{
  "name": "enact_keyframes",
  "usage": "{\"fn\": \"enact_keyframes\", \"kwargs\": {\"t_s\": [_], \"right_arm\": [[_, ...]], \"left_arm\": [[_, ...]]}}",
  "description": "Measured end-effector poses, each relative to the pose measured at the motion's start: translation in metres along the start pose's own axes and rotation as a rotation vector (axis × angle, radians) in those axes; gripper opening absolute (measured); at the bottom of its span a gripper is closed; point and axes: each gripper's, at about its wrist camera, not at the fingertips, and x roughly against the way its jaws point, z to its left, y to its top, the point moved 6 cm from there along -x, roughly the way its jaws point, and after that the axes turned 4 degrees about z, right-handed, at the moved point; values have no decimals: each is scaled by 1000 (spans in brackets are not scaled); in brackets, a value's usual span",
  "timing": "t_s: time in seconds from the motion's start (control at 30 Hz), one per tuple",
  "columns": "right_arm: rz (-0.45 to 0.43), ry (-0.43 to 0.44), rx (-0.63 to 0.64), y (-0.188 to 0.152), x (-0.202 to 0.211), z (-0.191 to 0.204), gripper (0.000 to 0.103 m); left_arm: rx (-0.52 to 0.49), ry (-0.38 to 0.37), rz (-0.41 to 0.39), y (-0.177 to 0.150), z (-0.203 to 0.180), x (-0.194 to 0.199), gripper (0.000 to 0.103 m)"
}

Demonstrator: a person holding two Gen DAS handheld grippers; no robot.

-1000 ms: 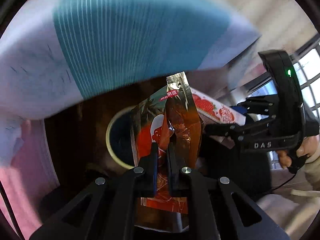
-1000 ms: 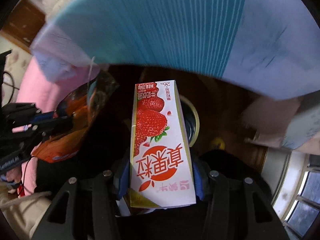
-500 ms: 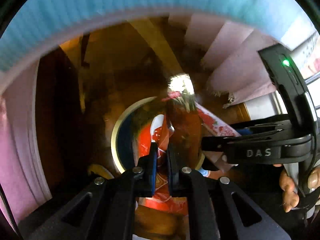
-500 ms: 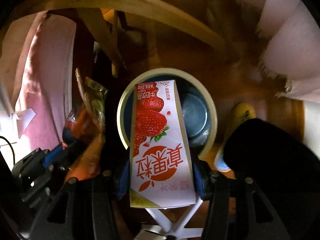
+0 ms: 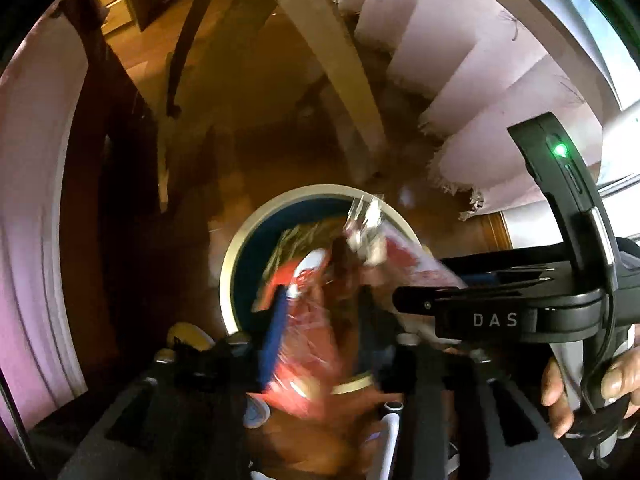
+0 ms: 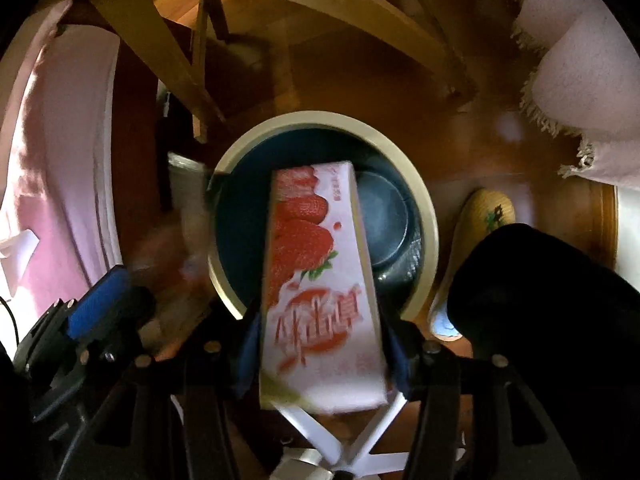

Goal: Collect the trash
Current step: 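Carry the snack bag and carton down over the bin and release both, then raise both tools from the bin back toward the table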

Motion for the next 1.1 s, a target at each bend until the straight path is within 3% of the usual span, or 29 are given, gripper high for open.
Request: {"fn": "enact_keyframes", "kwargs": {"t_s": [0.07, 0.27, 0.7, 1.1], "right_arm": [[-14, -11, 2, 4, -1, -1, 76], [-48, -17, -8, 7, 3, -4, 79], [-159, -57, 38, 8, 18, -2, 79], [-147, -36, -9, -16, 30, -5, 79]], "left_arm": [[7, 3, -6, 0, 1, 3, 66], [16, 17, -14, -3, 6, 3, 75], [62, 6, -16, -11, 10, 9, 75], [79, -32, 27, -27, 4, 20, 75]]}}
